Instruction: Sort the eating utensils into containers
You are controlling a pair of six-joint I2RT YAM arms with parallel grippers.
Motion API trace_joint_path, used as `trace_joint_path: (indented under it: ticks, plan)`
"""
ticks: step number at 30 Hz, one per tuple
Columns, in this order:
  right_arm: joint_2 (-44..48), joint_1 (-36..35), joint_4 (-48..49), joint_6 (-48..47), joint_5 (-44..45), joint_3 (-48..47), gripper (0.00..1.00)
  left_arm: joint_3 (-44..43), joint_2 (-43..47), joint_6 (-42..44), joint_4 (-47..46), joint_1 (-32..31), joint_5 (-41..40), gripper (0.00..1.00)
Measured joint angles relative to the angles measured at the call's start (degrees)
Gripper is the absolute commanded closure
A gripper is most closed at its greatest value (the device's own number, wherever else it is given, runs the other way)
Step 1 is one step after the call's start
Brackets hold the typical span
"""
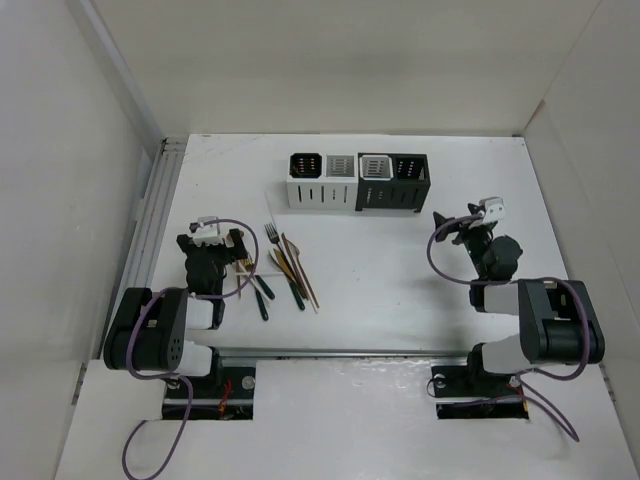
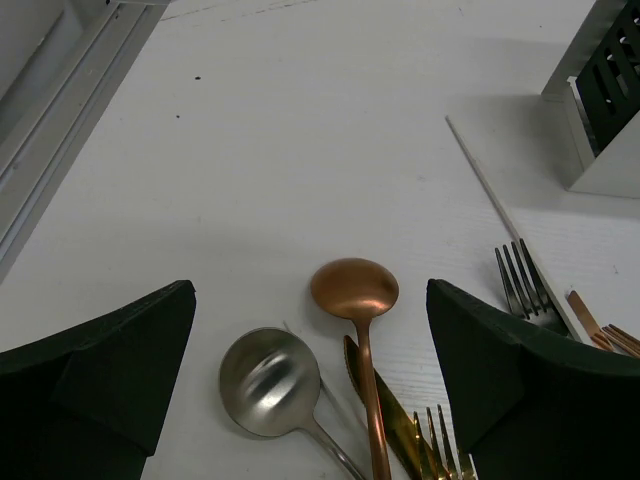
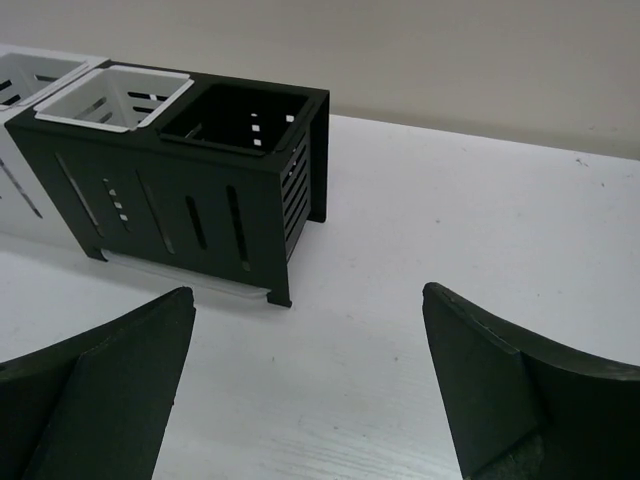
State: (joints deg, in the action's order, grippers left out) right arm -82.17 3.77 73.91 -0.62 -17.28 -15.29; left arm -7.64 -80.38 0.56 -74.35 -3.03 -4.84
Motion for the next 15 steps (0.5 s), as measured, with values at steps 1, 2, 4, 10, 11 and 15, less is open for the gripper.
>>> trace_joint_path:
  ticks: [1, 2, 4, 10, 11, 15]
  plan:
    - [0.2, -0.2, -0.5, -0.1, 0.0, 0.0, 0.00, 0.0, 0.0, 0.0, 0.0, 0.0, 0.0, 0.00]
    - [1.0, -0.4, -2.8, -0.3, 0.0, -0.6, 0.00, 0.0, 0.0, 0.0, 0.0, 0.0, 0.0, 0.00]
    - [4.2, -1.3, -13.6, -1.0, 0.9, -4.9, 0.00, 0.0, 0.0, 0.0, 0.0, 0.0, 0.1, 0.00]
    - [11.4, -8.7, -39.5, -13.2, 7.9, -31.2, 0.00, -0.1, 7.6, 3.2, 5.2, 0.0, 4.7, 0.00]
    - [12.4, -10.5, -41.4, -16.6, 9.9, -34.8, 0.00, -1.7, 13.4, 7.3, 11.6, 0.1, 7.5, 0.00]
    - [14.3, -19.7, -47.7, -31.9, 21.0, -49.4, 0.00, -22.3, 24.9, 22.7, 33.7, -1.6, 14.0, 0.00]
